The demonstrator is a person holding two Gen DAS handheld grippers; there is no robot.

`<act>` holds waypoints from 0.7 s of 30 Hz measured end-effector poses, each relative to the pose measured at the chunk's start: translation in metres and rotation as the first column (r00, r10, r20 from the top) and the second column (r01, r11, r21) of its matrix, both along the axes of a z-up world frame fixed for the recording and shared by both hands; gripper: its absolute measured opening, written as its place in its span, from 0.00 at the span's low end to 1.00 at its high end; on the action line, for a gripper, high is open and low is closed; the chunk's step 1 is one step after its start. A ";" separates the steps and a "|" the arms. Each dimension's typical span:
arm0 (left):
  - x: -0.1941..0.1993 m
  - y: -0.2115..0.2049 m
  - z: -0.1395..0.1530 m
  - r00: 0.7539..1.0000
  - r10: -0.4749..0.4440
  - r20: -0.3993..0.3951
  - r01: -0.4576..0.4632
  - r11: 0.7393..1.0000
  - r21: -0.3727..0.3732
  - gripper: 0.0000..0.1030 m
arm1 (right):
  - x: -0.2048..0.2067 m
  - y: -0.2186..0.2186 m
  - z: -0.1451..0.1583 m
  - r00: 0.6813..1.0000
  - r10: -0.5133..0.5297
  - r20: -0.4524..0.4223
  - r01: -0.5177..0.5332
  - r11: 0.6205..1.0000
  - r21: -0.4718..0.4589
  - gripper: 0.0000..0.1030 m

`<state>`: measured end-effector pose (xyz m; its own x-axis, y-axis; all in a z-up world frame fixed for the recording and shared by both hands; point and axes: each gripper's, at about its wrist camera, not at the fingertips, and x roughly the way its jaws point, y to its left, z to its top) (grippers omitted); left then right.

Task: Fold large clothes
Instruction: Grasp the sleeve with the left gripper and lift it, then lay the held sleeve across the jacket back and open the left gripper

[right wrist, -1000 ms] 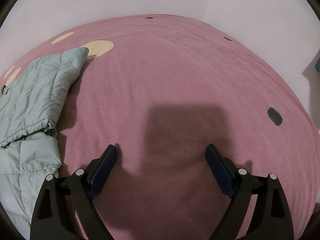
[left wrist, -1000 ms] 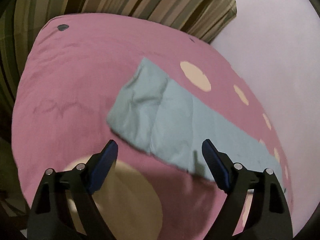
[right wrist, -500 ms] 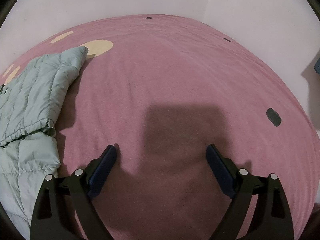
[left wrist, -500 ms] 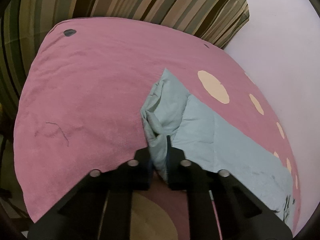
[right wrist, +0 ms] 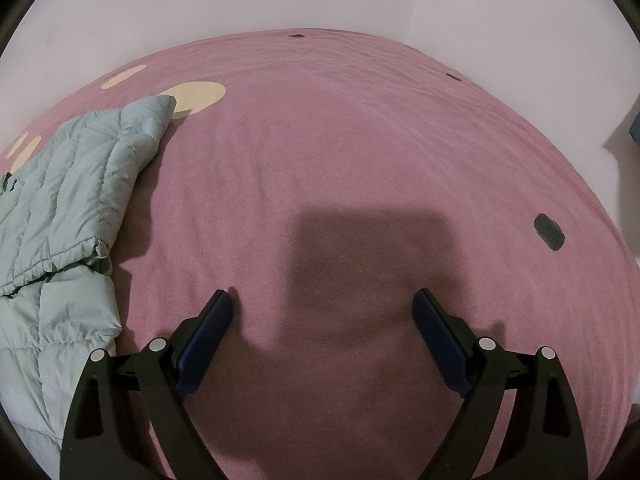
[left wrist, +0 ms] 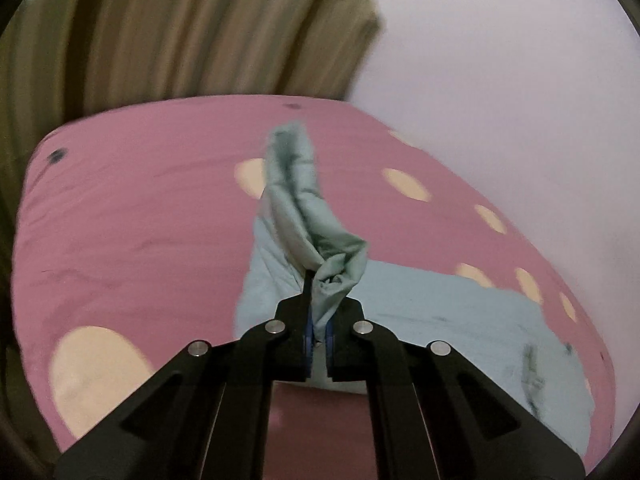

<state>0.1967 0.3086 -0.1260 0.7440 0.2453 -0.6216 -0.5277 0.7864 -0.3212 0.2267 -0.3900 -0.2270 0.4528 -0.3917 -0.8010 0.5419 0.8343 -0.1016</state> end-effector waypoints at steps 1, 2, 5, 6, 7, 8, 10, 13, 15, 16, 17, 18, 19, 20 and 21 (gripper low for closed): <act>0.009 -0.018 0.005 0.999 -0.038 0.002 0.038 0.999 0.015 0.04 | 0.000 0.000 0.000 1.000 -0.001 0.001 0.001 1.000 0.002 0.88; 0.016 -0.034 0.009 0.997 -0.071 0.000 0.071 0.997 0.032 0.04 | 0.000 0.000 0.000 1.000 -0.001 0.002 0.001 1.000 0.003 0.88; 0.039 -0.087 0.017 0.985 -0.175 0.000 0.174 0.981 0.081 0.04 | 0.000 0.000 0.000 1.000 -0.002 0.004 0.002 1.000 0.007 0.88; 0.044 -0.102 0.017 0.979 -0.204 -0.001 0.203 0.976 0.081 0.04 | 0.000 0.000 0.000 1.000 -0.002 0.004 0.002 1.000 0.007 0.88; 0.051 -0.119 0.017 0.972 -0.237 -0.003 0.236 0.969 0.078 0.04 | 0.000 0.000 0.000 1.000 -0.002 0.004 0.002 1.000 0.007 0.88; 0.056 -0.133 0.016 0.965 -0.262 -0.006 0.261 0.962 0.076 0.04 | 0.000 0.000 0.000 1.000 -0.002 0.004 0.002 1.000 0.007 0.88; 0.067 -0.165 0.015 0.948 -0.318 -0.012 0.317 0.945 0.081 0.04 | 0.000 0.000 0.000 1.000 -0.001 0.004 0.001 1.000 0.009 0.88; 0.079 -0.209 0.013 0.920 -0.392 -0.023 0.392 0.915 0.091 0.04 | 0.000 0.000 0.000 1.000 -0.001 0.005 0.001 1.000 0.011 0.88; 0.085 -0.234 0.012 0.901 -0.433 -0.032 0.434 0.896 0.094 0.04 | 0.000 0.001 0.000 1.000 -0.001 0.005 0.001 1.000 0.012 0.88; 0.089 -0.249 0.010 0.889 -0.457 -0.037 0.458 0.884 0.097 0.04 | 0.001 0.001 0.000 1.000 -0.001 0.005 0.001 1.000 0.012 0.88; 0.090 -0.260 0.009 0.879 -0.475 -0.041 0.477 0.873 0.102 0.04 | 0.000 0.000 0.000 1.000 -0.001 0.006 0.001 1.000 0.012 0.88; 0.091 -0.269 0.008 0.870 -0.491 -0.046 0.493 0.863 0.106 0.04 | 0.001 0.001 0.000 1.000 -0.001 0.006 0.001 1.000 0.013 0.88; 0.093 -0.283 0.007 0.858 -0.511 -0.052 0.513 0.851 0.110 0.04 | 0.001 0.000 0.000 1.000 0.003 0.006 -0.003 1.000 0.016 0.88; 0.095 -0.292 0.006 0.850 -0.524 -0.055 0.526 0.843 0.111 0.04 | 0.002 0.001 0.000 1.000 0.003 0.007 -0.003 1.000 0.017 0.88; 0.097 -0.301 0.005 0.842 -0.536 -0.059 0.539 0.835 0.111 0.04 | 0.001 0.001 0.000 1.000 0.003 0.007 -0.003 1.000 0.017 0.88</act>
<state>0.2936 0.0075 -0.1209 0.7652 -0.1165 -0.6332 -0.0168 0.9795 -0.2005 0.2281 -0.3891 -0.2271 0.4595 -0.3766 -0.8044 0.5404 0.8373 -0.0833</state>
